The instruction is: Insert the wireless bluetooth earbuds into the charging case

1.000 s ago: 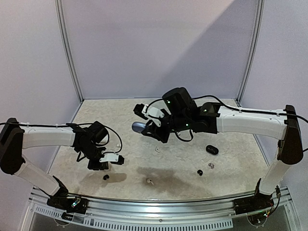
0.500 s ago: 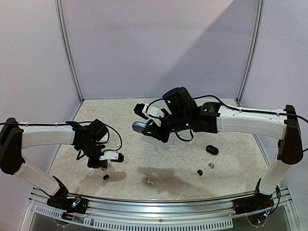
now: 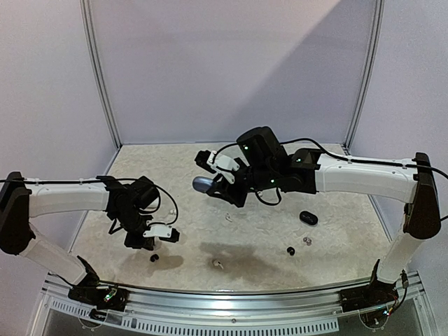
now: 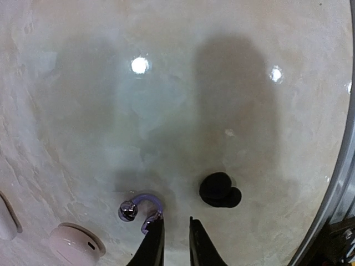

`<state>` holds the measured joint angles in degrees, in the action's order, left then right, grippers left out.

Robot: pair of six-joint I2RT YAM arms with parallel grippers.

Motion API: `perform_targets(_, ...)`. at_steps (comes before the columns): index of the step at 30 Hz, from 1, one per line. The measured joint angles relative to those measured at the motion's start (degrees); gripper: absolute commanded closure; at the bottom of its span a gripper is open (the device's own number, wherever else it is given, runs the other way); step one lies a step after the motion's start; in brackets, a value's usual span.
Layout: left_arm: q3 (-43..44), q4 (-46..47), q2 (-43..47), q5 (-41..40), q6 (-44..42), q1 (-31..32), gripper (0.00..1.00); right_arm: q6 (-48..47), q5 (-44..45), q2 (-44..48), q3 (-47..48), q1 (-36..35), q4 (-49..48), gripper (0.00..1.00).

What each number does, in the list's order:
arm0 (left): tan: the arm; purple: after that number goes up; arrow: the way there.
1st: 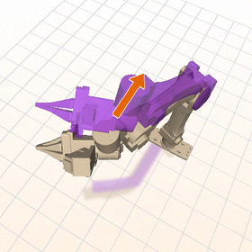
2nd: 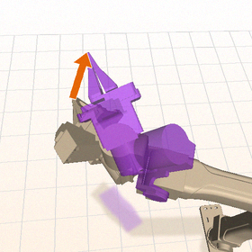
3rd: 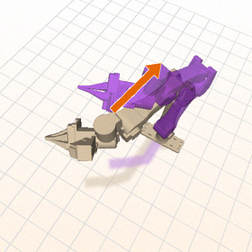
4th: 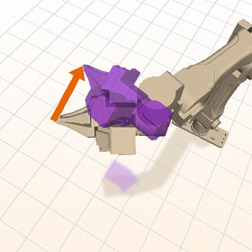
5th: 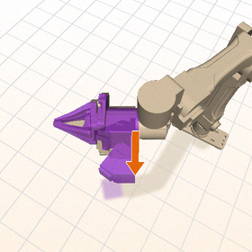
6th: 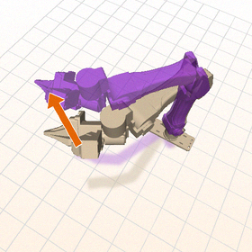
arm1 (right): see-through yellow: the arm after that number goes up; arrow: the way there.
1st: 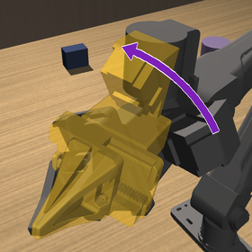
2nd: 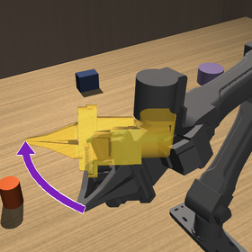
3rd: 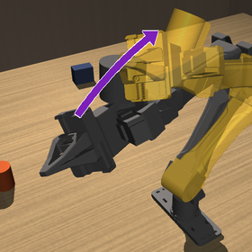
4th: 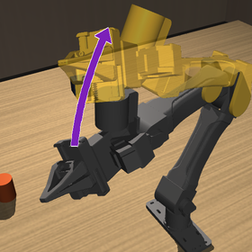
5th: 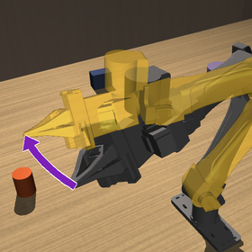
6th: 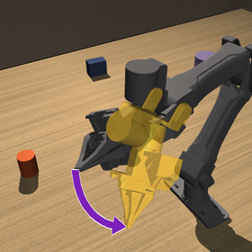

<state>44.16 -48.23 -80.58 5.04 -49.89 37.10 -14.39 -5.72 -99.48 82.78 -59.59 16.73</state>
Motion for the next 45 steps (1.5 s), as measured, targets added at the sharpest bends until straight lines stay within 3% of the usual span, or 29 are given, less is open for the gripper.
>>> perform_targets(6,-0.8,3.0,-0.1,-1.4,-0.3,0.0,0.76,0.0,-0.1,0.0,0.0,0.0,0.0,1.00)
perform_targets(37,-4.4,7.2,-1.1,-4.2,-2.4,-5.4,0.75,0.0,-0.2,0.0,0.1,0.0,0.2,1.00)
perform_targets(45,-4.5,8.1,-1.1,-4.2,-2.4,-6.1,0.89,0.0,-0.2,0.0,0.1,0.0,0.5,0.99)
